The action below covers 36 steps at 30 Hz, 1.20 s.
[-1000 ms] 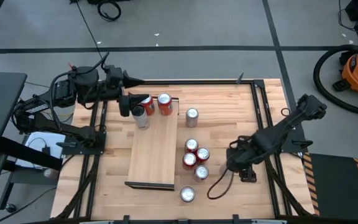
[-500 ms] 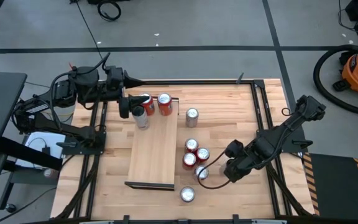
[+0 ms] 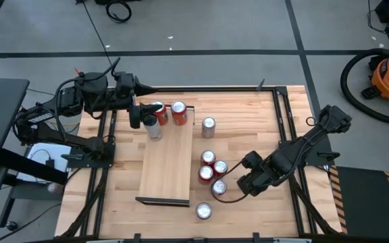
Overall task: Place canned beverage on shelf
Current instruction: Put the white and orange soda can aligned with the other white and orange soda can on the shelf
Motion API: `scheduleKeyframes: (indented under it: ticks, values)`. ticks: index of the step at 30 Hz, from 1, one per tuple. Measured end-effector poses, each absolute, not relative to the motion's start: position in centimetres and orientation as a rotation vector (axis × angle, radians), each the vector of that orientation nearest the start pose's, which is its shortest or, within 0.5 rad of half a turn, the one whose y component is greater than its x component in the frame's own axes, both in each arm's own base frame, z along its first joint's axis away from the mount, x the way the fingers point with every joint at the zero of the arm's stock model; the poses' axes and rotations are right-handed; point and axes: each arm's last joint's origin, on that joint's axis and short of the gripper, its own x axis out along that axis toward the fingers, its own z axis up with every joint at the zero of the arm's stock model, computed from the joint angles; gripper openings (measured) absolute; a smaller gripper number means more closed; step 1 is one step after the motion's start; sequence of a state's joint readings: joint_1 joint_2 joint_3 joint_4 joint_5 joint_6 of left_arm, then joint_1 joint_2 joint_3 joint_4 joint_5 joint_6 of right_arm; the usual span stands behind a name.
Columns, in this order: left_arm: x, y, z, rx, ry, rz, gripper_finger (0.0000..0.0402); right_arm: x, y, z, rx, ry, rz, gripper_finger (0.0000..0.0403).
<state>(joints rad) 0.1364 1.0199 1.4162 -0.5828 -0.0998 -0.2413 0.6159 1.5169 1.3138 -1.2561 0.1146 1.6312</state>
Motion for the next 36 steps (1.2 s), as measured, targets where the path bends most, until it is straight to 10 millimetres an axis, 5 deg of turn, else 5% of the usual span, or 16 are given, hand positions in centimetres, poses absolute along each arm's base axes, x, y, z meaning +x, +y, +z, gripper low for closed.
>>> scheduleKeyframes:
  ticks: [9, 16, 22, 30, 36]
  values:
    - [17.7, 2.7, 45.8, -0.250, 0.185, 0.261, 0.0357, 22.4, 15.4, 25.7, 0.791, 1.313, -0.711, 0.0378]
    - [17.7, 2.7, 45.8, -0.253, 0.185, 0.261, 0.0357, 22.4, 15.5, 24.1, 0.799, 1.355, -0.657, 0.0319]
    - [17.7, 2.7, 45.8, -0.254, 0.186, 0.261, 0.0357, 22.7, 14.6, 24.0, 0.638, 1.410, -0.518, 0.0269]
    - [17.7, 2.6, 45.8, -0.299, 0.187, 0.223, 0.0357, 22.4, 10.2, 26.5, 0.552, 1.504, -0.365, 0.0275]
    - [18.4, 2.2, 47.4, -0.325, 0.240, 0.154, 0.0352, 22.1, 5.9, 30.9, 0.367, 1.490, -0.362, 0.0274]
